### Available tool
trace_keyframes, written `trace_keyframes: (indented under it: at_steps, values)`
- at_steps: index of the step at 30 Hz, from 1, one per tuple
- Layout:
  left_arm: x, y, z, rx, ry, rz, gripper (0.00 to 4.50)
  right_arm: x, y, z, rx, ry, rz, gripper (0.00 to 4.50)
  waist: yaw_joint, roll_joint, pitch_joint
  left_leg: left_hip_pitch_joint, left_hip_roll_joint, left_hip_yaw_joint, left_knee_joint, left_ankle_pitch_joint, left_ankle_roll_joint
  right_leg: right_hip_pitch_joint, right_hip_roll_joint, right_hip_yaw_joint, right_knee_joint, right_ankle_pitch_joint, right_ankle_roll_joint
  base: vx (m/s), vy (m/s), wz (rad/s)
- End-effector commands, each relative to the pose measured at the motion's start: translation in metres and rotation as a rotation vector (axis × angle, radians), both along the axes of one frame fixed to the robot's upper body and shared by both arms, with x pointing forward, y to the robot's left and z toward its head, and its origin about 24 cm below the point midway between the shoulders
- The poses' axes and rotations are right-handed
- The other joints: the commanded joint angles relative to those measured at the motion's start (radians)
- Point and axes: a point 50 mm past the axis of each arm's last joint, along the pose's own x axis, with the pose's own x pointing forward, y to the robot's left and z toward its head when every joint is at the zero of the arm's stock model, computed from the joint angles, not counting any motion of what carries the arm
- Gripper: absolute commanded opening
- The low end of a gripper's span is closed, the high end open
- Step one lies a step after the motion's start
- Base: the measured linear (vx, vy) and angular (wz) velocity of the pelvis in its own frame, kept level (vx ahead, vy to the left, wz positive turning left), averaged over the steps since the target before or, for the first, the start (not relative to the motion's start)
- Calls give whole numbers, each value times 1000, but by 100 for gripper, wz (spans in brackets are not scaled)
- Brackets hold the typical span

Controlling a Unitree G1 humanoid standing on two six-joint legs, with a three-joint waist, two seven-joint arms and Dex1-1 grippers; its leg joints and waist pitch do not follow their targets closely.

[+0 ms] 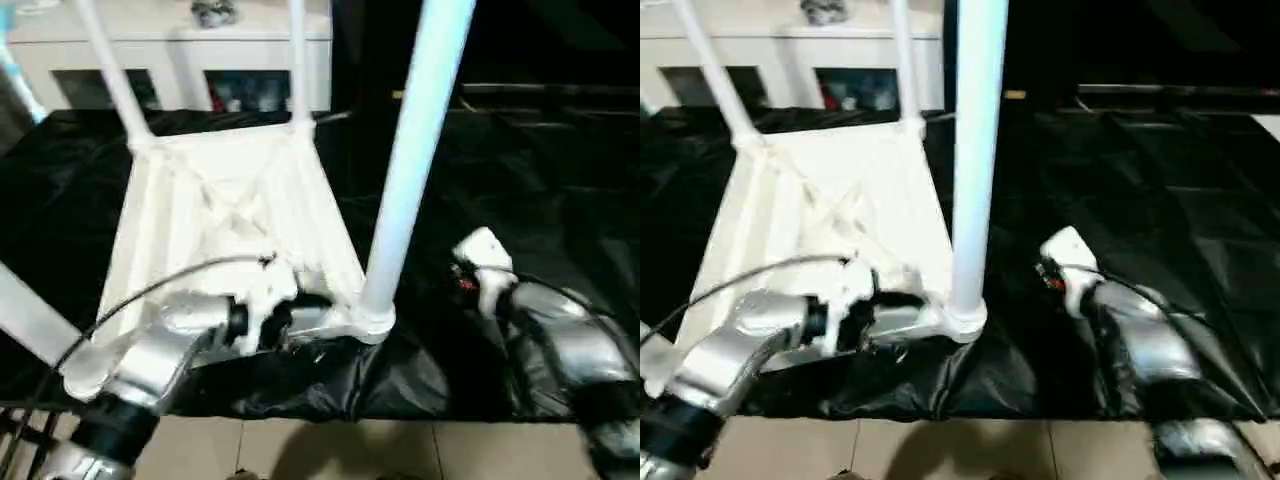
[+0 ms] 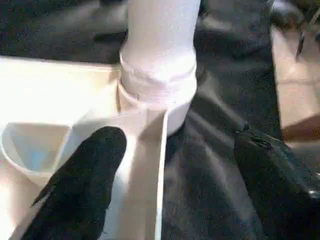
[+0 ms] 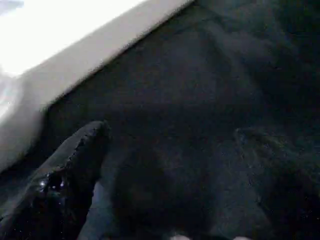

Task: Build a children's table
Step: Rotate leg to tighten

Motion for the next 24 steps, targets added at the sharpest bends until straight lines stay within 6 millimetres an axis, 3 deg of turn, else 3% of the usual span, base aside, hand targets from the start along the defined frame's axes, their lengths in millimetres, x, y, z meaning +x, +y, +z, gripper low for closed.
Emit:
trace_keyframes:
  at_steps: [1, 9, 13, 24]
  values:
    - [4, 3, -1, 58, -16, 28, 363, -7, 2, 13, 8, 8, 100, 450, 2, -2, -55, 5, 14, -1, -77, -277, 39, 52, -43, 34, -83, -284, -189, 0, 0, 0]
    - [7, 10, -3, 102, -43, 50, 306, -36, 4, 32, 39, 100, 273, 450, 5, -5, -56, 4, 14, -2, -75, -259, 55, 50, -44, 34, -87, -297, -183, 0, 0, 0]
    - [7, 12, -5, 109, -38, 50, 278, -40, 5, 33, 41, 121, 284, 450, 6, -3, -54, 4, 15, -3, -77, -273, 46, 47, -46, 34, -90, -334, -177, 0, 0, 0]
    - [3, 16, -10, 127, 44, 35, 189, -43, 12, 35, 52, 151, 300, 450, 7, -4, -55, 2, 14, -4, -77, -256, 40, 47, -47, 34, -87, -318, -180, 0, 0, 0]
